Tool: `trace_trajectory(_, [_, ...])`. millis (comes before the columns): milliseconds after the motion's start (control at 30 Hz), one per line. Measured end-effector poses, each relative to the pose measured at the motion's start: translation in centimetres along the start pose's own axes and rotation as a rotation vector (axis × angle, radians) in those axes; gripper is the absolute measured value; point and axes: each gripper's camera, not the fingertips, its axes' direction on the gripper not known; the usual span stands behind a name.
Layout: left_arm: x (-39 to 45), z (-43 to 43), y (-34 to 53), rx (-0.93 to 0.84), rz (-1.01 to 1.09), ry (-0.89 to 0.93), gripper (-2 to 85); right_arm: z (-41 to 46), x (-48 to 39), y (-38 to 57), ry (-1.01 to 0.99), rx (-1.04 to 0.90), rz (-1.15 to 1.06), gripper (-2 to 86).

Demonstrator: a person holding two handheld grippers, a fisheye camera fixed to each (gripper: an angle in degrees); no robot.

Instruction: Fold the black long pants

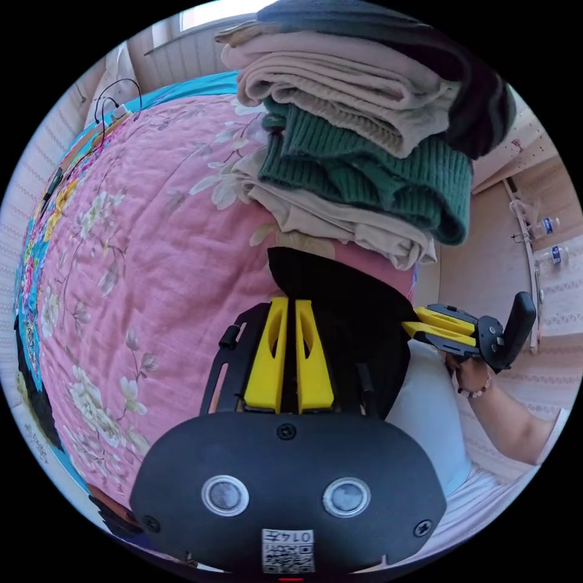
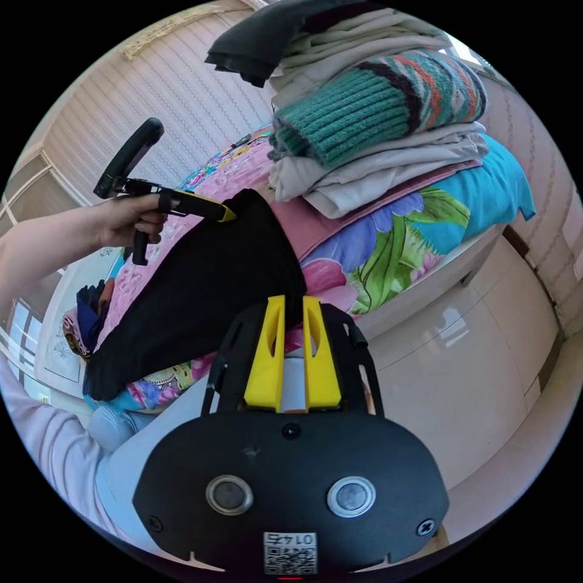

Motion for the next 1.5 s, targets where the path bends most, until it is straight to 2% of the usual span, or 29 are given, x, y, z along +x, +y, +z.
trace_trajectory(233, [-2.3,-9.4,8.4,0.165,-0.042,0.097,-0.6,-5.1,-3.0,2.4,-0.244,0.117,-0.017,2.0])
trace_trajectory(433, [-6.8,-19.0,21.3,0.317,-0.159,0.120,-0.7,-7.1,-11.7,2.7,-0.529,0.074,-0.266,1.7])
trace_trajectory(733, [-14.2,-30.6,47.8,0.534,-0.503,0.084,-0.6,-3.2,-33.9,4.9,-0.846,-0.198,-0.757,1.7])
trace_trajectory(967, [-18.6,-40.3,72.9,0.693,-0.722,-0.147,0.7,2.6,-56.3,10.1,-1.096,-0.371,-1.091,2.6])
trace_trajectory(1033, [-19.6,-42.2,80.4,0.691,-0.848,-0.230,2.5,4.4,-62.3,12.7,-1.102,-0.413,-1.166,3.5])
trace_trajectory(1100, [-19.7,-43.8,90.6,0.680,-1.074,-0.376,3.6,7.7,-68.5,16.7,-1.023,-0.491,-1.257,5.4])
trace_trajectory(1200, [-18.3,-43.5,100.7,0.645,-1.316,-0.433,3.6,11.6,-71.5,19.7,-0.928,-0.582,-1.265,5.9])
trace_trajectory(1333, [-15.7,-41.3,106.6,0.629,-1.419,-0.380,3.5,14.6,-69.8,19.5,-0.872,-0.656,-1.201,6.3])
trace_trajectory(1433, [-14.7,-39.0,108.2,0.593,-1.453,-0.315,4.0,16.3,-65.6,16.9,-0.736,-0.639,-1.085,6.7])
trace_trajectory(1500, [-14.7,-37.8,108.2,0.612,-1.446,-0.274,4.6,17.3,-61.1,13.7,-0.580,-0.575,-0.911,7.5])
